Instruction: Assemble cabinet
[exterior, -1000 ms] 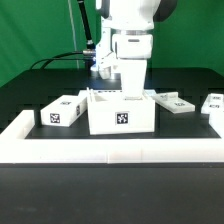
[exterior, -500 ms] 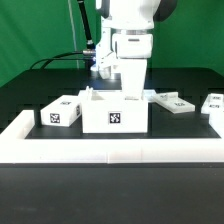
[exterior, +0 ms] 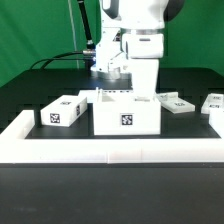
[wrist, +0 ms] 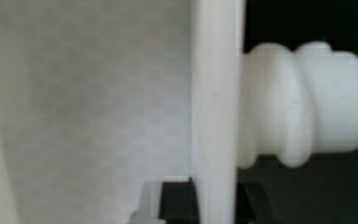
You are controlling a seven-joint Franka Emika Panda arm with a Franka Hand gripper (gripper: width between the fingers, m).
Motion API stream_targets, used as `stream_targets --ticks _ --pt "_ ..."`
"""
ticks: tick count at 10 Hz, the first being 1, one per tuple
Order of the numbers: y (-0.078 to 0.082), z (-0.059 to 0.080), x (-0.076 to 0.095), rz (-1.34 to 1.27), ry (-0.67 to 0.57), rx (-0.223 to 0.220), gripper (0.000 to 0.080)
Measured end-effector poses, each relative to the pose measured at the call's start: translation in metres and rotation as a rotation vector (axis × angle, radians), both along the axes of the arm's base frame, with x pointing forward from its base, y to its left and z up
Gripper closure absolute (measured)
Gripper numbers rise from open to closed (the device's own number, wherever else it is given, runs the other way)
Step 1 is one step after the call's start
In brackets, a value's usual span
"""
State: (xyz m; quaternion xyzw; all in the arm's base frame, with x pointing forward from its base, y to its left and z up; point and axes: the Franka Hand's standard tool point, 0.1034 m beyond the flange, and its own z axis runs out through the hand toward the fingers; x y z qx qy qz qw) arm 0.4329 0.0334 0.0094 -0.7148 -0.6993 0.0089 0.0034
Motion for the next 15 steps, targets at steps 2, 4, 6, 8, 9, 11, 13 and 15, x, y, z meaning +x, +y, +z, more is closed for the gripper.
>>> stream_targets --ticks 2,4,6,8,9,11,13,15 --pt "0.022 0.000 0.013 0.006 -0.005 0.002 0.0764" --pt "0.040 0.000 0.031 0.017 -0.005 -0.002 0.0764" --pt "0.051 0.001 0.050 0.027 -0.014 -0.001 0.0764" --pt "0.060 0.001 0.066 0.020 -0.025 0.003 0.0764" --pt "0.067 0.001 0.072 -0.004 -0.034 0.007 0.0764" --pt "0.084 0.001 0.082 -0.032 -0.048 0.014 0.0764" --pt "0.089 0.001 0.089 -0.036 -0.047 0.010 0.0764" --pt "0.087 0.002 0.089 -0.006 -0.015 -0.009 0.0764"
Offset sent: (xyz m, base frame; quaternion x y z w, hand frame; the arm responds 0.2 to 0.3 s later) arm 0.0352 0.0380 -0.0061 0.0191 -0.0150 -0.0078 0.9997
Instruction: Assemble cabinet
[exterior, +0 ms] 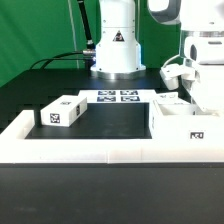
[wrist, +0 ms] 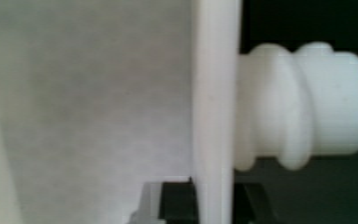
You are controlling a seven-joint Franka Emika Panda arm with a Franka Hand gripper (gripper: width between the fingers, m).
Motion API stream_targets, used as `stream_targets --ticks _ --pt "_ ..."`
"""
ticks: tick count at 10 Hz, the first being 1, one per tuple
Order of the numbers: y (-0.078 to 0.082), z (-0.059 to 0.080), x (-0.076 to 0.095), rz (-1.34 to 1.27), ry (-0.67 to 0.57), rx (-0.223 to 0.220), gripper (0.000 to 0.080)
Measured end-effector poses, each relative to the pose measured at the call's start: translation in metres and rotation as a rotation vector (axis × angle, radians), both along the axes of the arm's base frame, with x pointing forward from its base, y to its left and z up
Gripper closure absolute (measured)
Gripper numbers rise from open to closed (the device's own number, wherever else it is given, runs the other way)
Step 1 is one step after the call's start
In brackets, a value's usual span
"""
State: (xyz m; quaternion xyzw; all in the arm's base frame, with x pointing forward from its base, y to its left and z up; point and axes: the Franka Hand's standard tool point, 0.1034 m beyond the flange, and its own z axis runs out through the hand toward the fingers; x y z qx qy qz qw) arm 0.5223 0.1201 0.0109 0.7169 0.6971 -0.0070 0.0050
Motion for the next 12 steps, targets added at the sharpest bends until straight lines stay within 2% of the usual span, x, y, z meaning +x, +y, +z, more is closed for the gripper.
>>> stream_targets --ticks 2,3,4,6,7,8,9,10,12 --pt "0.001 0.001 0.000 -0.006 -0.002 -0.001 0.0764" --pt "0.002 0.005 -0.001 -0.011 -0.007 -0.003 0.0688" --pt "0.003 0.010 -0.003 -0.023 -0.014 -0.003 0.0688" --pt "0.006 0.027 -0.015 -0.018 -0.029 -0.007 0.0299" --pt "0.005 0.037 -0.021 -0.026 -0.046 -0.005 0.0160" --pt "0.002 0.053 -0.032 -0.042 -0.069 -0.003 0.0160" --pt "-0.001 0.063 -0.046 -0.077 -0.085 0.001 0.0054" --pt "-0.002 0.067 -0.058 -0.129 -0.085 -0.002 0.0011" --pt "0.010 0.069 -0.081 -0.305 -0.086 0.009 0.0003"
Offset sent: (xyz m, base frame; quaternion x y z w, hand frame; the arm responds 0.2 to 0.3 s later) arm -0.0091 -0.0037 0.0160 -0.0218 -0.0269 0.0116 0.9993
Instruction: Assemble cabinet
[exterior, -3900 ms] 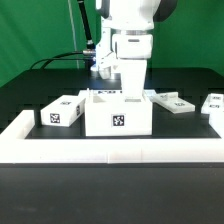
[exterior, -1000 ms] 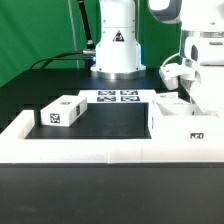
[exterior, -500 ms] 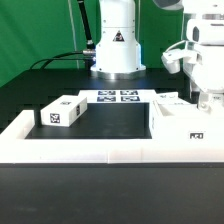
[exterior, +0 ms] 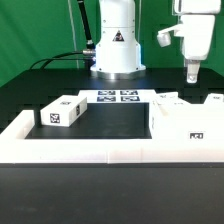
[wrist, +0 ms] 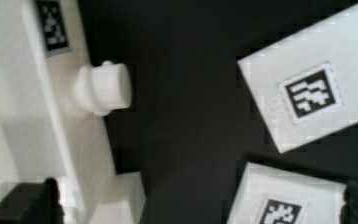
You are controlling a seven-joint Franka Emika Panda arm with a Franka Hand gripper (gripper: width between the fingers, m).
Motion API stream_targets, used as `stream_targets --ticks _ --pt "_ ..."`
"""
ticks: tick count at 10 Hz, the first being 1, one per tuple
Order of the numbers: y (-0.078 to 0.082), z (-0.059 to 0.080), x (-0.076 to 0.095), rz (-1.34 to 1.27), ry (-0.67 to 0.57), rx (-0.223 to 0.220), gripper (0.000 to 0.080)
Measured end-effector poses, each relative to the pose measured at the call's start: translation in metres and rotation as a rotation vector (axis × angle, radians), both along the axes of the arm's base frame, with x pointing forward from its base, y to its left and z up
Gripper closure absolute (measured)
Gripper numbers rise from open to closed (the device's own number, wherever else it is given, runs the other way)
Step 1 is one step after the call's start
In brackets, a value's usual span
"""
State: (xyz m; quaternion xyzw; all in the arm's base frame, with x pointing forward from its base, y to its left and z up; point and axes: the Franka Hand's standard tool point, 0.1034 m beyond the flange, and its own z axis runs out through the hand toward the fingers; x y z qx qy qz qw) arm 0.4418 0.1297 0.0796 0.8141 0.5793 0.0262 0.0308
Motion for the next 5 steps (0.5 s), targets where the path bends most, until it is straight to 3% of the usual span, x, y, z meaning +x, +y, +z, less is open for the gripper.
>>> stream_targets --ticks 2,3,5 --pt "0.018 -0.009 -0.003 -0.177 0.001 0.048 0.0002" --pt "0.018 -0.014 -0.001 -0.209 -0.005 0.071 0.0002" --pt "0.018 -0.013 -0.001 -0.201 -0.002 0.066 0.0002"
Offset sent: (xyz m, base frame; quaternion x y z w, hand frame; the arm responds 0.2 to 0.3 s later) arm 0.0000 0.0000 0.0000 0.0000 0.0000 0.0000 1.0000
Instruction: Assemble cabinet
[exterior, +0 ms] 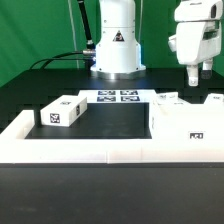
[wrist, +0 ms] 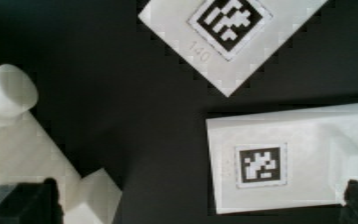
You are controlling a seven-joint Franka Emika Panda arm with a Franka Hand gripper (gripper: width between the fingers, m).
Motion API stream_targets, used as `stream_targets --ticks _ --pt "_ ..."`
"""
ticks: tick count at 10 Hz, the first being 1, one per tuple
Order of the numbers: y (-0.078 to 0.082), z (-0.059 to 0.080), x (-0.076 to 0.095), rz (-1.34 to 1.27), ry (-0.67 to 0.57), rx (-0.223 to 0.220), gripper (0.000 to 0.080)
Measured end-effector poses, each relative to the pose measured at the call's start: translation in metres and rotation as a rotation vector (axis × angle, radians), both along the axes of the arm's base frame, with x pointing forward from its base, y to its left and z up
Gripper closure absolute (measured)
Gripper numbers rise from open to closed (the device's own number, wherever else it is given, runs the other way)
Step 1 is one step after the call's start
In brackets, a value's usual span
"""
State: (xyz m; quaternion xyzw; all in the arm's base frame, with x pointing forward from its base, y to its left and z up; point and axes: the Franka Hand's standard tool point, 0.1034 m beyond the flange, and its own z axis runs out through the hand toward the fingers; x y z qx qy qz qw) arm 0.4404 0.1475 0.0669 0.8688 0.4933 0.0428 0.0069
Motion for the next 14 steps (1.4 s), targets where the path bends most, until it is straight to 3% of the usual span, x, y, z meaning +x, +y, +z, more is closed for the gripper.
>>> stream_targets --ticks 2,3,6,14 --pt "0.000 -0.002 -0.001 0.000 0.002 0.001 0.0002" --pt "0.005 -0.011 -0.010 0.008 0.001 0.014 0.0002" --pt "0.031 -0.023 -0.024 0.014 0.016 0.030 0.0002" --pt "0.051 -0.048 -0.039 0.032 0.046 0.043 0.0002"
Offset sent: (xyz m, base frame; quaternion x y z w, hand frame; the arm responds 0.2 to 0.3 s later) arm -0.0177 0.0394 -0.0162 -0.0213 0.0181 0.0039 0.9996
